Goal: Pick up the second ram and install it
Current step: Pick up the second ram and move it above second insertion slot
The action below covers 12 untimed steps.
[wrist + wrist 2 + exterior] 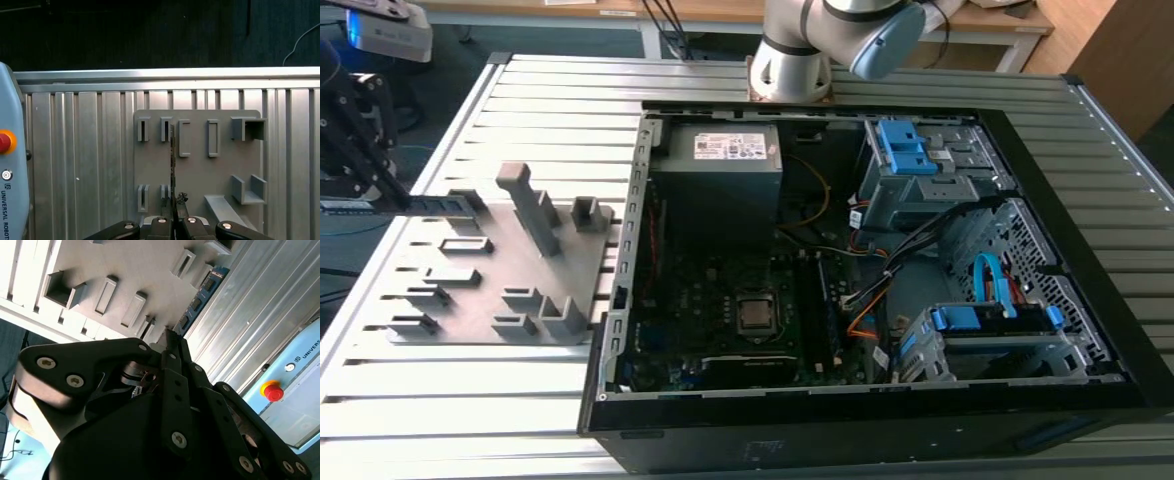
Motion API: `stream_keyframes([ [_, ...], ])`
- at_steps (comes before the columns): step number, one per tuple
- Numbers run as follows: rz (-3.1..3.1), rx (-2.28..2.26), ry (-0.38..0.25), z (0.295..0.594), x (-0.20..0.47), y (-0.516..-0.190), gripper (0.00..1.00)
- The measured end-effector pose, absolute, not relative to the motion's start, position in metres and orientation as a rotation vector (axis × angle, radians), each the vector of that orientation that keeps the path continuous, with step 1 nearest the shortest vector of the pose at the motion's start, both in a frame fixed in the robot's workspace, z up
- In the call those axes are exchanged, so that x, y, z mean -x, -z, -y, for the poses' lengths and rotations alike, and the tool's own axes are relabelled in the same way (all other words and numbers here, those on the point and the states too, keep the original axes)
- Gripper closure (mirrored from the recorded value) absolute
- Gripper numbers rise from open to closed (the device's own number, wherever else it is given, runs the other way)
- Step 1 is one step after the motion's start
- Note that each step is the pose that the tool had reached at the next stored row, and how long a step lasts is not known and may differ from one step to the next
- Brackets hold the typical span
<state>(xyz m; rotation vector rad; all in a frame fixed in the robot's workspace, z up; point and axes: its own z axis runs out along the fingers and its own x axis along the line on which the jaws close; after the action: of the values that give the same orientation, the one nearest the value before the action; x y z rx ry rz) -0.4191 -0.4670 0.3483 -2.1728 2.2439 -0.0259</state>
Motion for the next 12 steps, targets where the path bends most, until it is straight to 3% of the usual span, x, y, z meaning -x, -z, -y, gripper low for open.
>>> stream_keyframes([
  [12,-2.244,2.173,0.026,0.467,0.419,-0.364,0.86],
])
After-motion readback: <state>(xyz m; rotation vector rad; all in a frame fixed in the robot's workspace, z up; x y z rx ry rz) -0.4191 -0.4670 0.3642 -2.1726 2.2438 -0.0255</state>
